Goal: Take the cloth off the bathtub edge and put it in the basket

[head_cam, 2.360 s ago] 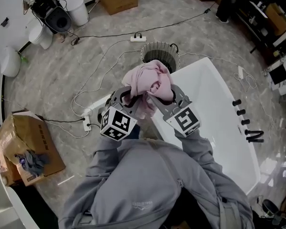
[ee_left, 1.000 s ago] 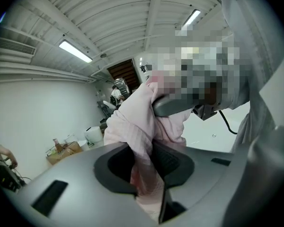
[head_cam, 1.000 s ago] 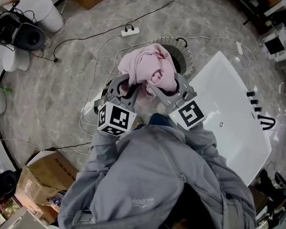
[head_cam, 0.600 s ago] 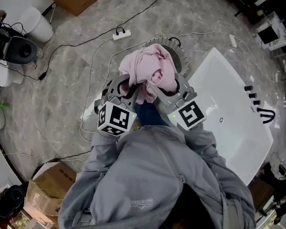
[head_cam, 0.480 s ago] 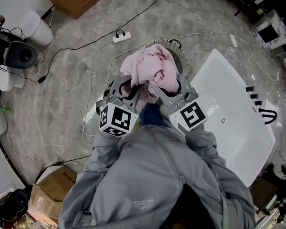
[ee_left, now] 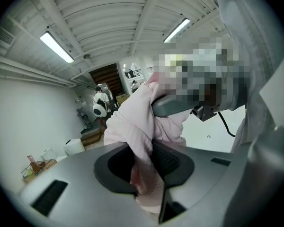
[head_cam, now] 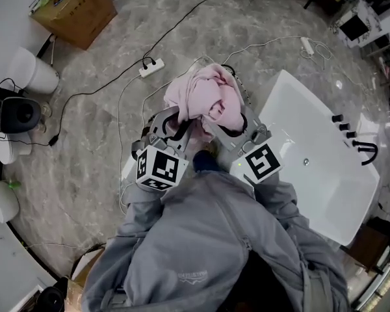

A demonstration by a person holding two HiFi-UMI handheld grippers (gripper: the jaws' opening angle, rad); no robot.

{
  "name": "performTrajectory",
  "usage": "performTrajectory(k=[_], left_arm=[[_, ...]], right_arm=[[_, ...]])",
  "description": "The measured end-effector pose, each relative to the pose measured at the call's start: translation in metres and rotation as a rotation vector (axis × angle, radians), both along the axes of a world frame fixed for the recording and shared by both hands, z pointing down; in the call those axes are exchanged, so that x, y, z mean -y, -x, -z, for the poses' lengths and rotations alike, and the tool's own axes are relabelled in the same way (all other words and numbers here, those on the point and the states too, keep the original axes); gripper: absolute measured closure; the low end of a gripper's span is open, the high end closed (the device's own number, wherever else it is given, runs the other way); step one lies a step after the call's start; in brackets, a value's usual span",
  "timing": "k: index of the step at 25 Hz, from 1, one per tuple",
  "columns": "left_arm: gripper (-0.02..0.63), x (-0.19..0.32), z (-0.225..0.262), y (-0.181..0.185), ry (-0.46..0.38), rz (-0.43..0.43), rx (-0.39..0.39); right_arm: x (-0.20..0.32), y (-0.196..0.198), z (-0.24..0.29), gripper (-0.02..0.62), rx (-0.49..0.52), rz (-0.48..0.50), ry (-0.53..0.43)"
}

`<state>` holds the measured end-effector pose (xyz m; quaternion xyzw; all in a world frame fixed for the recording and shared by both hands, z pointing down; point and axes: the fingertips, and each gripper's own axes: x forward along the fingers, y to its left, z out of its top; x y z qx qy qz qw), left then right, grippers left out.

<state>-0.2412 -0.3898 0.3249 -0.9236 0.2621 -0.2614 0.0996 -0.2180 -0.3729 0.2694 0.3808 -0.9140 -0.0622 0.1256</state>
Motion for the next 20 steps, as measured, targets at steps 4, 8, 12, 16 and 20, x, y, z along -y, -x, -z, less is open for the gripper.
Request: performTrajectory(k=[4,8,12,16,20], left_arm=[[0.511,0.032,0.003,-0.027,-0.007,-0.058,-0.002],[0.511,0.056,0.004,-0.055,-0.014,-0.113,-0.007],[0.511,0.071,0.003,-0.084,-0.013,-0.181,-0.007],[0.511,0.085,-0.002,-0.107,-0.005,-0.233,-0.006],[0.511,0.096,-0.007,-0.13,0.013,-0.284,0.008]], right_arm=[[0.03,-0.026,0.002,0.515,0.013,-0.065,0.002],[0.052,-0.053,0.002,0.515,0.004,-0.123,0.001],[0.066,-0.081,0.001,0.515,0.007,-0.191,-0.002],[0.079,-0.104,-0.004,0.515,-0.003,-0.242,0.004],[0.09,-0.126,-0.009,0.515,-0.009,-0.284,0.02]])
